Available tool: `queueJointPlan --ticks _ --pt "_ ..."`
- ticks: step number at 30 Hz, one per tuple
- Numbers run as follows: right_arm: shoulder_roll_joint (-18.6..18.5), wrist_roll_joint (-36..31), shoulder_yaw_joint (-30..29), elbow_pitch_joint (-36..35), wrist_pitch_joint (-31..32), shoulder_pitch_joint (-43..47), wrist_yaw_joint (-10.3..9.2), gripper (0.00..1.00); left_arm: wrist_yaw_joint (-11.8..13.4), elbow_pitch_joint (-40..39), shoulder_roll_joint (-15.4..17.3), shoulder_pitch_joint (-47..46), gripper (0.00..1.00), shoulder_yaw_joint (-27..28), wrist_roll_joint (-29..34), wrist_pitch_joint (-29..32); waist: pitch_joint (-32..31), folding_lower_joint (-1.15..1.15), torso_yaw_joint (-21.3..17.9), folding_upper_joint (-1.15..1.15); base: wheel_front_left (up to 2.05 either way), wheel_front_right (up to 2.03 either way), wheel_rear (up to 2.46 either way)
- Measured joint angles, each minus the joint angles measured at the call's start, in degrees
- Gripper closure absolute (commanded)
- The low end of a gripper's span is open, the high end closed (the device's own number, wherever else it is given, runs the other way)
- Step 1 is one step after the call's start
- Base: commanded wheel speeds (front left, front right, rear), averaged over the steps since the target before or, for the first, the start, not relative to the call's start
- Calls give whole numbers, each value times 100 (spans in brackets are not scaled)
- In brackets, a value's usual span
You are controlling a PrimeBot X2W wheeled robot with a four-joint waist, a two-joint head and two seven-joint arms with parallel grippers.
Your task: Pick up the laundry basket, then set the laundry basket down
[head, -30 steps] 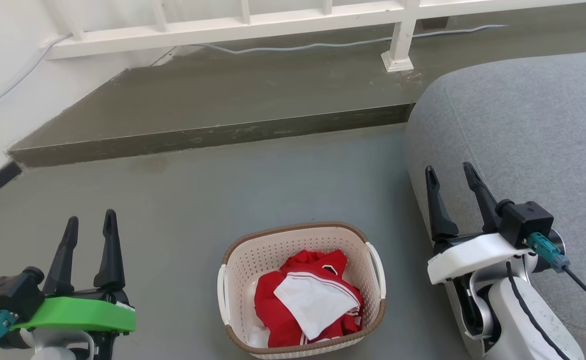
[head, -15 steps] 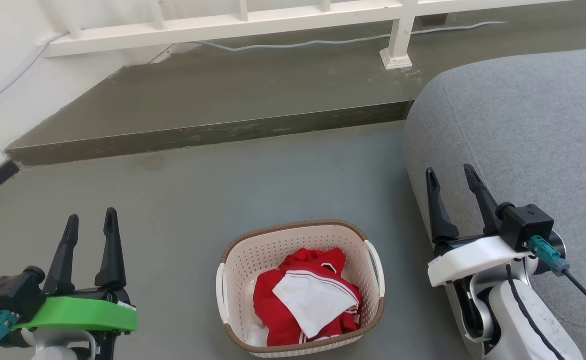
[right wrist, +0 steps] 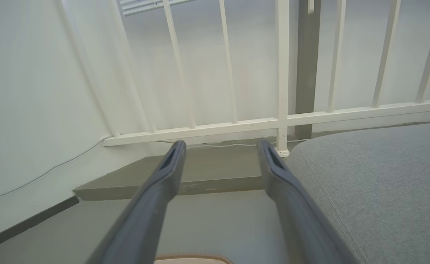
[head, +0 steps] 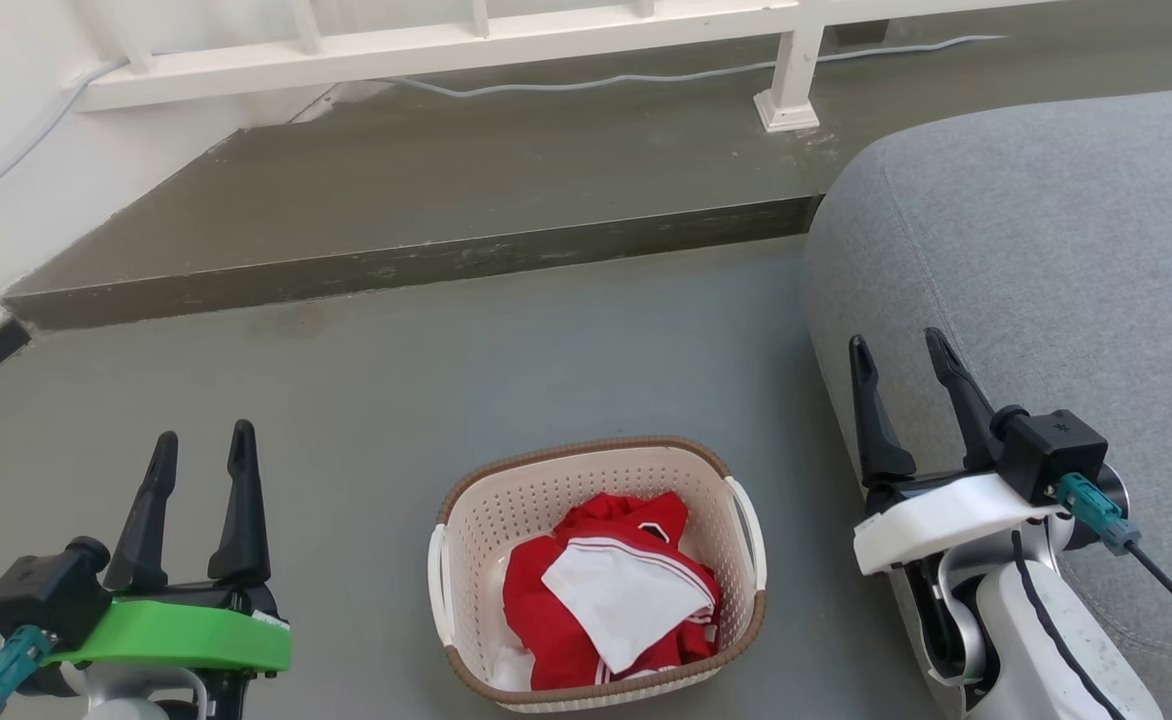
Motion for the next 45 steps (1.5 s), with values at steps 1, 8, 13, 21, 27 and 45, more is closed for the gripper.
queueJointPlan --ticks 1,8,13,21,27,45 --pt "4 -2 -8 -1 0 4 1 0 0 0 0 0 0 -9 0 0 3 0 -3 0 0 0 0" --pt "26 -20 -42 -4 0 27 7 0 0 0 8 1 0 -35 0 0 29 0 -12 0 0 0 0" --pt "49 -43 -65 -4 0 60 26 0 0 0 24 1 0 -44 0 0 49 0 -14 0 0 0 0" --pt "78 -15 -67 168 3 271 55 100 5 174 -73 53 100 -136 -45 8 59 0 -13 0 0 0 0" --pt "78 358 -75 127 3 346 116 100 5 175 -76 63 100 -153 -417 55 33 0 15 0 0 0 0" --pt "90 2036 -408 62 299 442 264 100 7 330 -100 79 100 -57 -1697 415 -31 0 105 0 0 0 0"
